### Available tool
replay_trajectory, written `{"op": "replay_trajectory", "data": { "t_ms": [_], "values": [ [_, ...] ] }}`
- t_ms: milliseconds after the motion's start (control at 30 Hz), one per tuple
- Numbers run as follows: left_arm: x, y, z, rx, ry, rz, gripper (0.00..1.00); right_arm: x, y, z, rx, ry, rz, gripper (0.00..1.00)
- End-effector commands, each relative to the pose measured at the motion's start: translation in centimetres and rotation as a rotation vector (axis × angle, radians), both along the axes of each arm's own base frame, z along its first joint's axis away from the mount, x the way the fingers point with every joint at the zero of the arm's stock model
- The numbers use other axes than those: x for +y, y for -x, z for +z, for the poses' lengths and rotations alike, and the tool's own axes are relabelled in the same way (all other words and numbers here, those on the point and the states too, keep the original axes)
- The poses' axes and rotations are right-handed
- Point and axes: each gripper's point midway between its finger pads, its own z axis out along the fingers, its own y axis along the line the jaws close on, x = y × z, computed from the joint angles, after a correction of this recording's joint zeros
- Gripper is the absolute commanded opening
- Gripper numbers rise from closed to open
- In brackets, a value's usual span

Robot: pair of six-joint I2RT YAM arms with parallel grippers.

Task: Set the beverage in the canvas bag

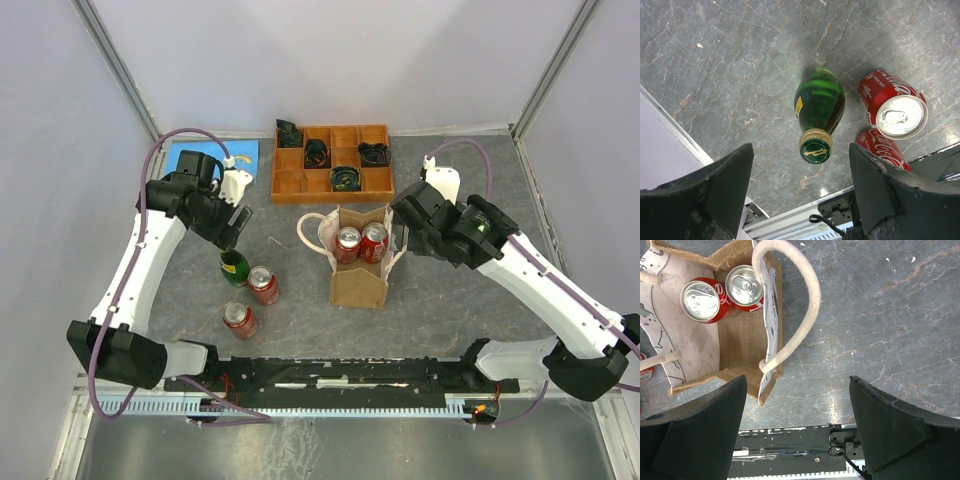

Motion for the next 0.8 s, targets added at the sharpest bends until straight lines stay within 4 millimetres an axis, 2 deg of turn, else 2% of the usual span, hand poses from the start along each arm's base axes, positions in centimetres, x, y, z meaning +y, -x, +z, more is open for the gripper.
{"op": "replay_trajectory", "data": {
  "t_ms": [0, 100, 200, 300, 400, 500, 767],
  "values": [
    [-0.8, -0.2, 1.3, -0.028, 0.037, -0.058, 0.83, 0.0, 0.2, 0.5, -0.024, -0.048, -0.015, 0.91],
    [-2.8, 0.0, 3.6, -0.082, 0.115, -0.128, 0.83, -0.1, 0.4, 0.2, -0.017, -0.049, -0.021, 0.91],
    [-4.6, 1.5, 3.5, -0.054, 0.099, -0.234, 0.84, 0.0, 0.4, -0.2, -0.011, -0.050, -0.021, 0.91],
    [-7.0, 3.9, 2.4, -0.040, 0.060, -0.395, 0.88, 0.6, 0.1, -0.3, -0.002, -0.056, -0.013, 0.92],
    [-8.2, 5.0, 1.0, -0.052, 0.030, -0.525, 0.93, 0.9, 0.0, -0.3, 0.003, -0.061, -0.007, 0.92],
    [-8.2, 4.9, -0.2, -0.083, -0.013, -0.623, 1.00, 0.8, 0.2, -0.4, 0.007, -0.064, -0.010, 0.93],
    [-8.6, 4.4, -3.4, 0.012, -0.046, -0.689, 0.99, -0.1, 1.0, -0.5, 0.008, -0.073, -0.035, 0.93]
  ]
}}
